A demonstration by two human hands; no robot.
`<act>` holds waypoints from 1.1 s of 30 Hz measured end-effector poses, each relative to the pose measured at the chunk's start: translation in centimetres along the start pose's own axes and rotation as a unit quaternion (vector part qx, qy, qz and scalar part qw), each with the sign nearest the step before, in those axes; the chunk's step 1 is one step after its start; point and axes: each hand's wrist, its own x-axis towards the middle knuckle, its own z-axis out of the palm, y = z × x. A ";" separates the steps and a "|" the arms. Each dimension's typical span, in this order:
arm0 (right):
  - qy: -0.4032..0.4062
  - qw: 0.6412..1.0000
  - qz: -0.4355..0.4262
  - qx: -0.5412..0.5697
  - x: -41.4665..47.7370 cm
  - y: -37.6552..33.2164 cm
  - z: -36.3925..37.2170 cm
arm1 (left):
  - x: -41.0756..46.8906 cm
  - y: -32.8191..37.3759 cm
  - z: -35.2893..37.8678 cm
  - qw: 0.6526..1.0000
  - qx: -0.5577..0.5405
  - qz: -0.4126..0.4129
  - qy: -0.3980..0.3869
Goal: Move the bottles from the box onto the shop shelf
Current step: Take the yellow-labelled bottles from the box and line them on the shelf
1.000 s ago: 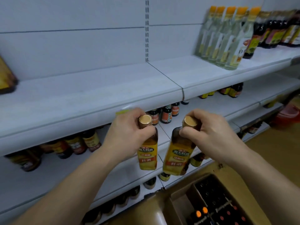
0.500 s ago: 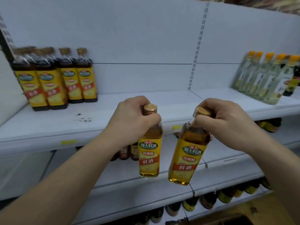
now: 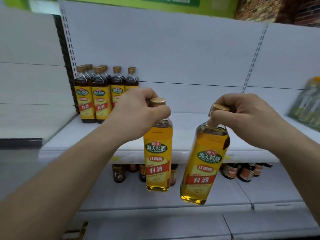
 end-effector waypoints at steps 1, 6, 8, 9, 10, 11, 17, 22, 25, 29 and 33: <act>0.000 1.000 -0.008 0.002 0.6 -0.3 0.1 | 0.3 -0.1 -0.4 1.000 0.007 -0.001 0.004; -0.015 0.998 -0.044 0.047 4.1 -1.1 0.7 | 2.1 -0.2 -2.1 0.999 0.009 0.002 0.033; -0.021 0.997 -0.055 0.055 5.8 -1.1 1.1 | 3.1 -0.2 -2.5 0.999 0.018 0.000 0.047; -0.022 0.996 -0.060 0.057 6.7 -1.1 1.2 | 3.6 -0.3 -2.6 0.998 0.024 0.001 0.055; -0.023 0.996 -0.065 0.060 7.5 -1.0 1.4 | 4.2 -0.3 -2.7 0.998 0.027 -0.001 0.061; -0.026 0.995 -0.072 0.063 8.3 -1.1 1.5 | 4.7 -0.4 -2.9 0.997 0.028 -0.006 0.065; -0.054 0.989 -0.108 0.087 13.3 -1.2 2.5 | 7.8 -0.9 -3.4 0.994 0.042 -0.022 0.097; -0.062 0.986 -0.133 0.081 17.0 -0.7 4.1 | 10.0 -1.9 -3.4 0.990 0.070 -0.024 0.118; -0.067 0.985 -0.134 0.083 18.7 -0.5 5.1 | 11.0 -2.8 -3.3 0.989 0.077 -0.028 0.126; -0.065 0.986 -0.130 0.078 20.4 -0.4 6.7 | 12.1 -4.5 -3.4 0.988 0.089 -0.031 0.125; -0.063 0.988 -0.120 0.070 21.6 -0.9 8.2 | 13.3 -6.4 -3.9 0.988 0.089 -0.033 0.125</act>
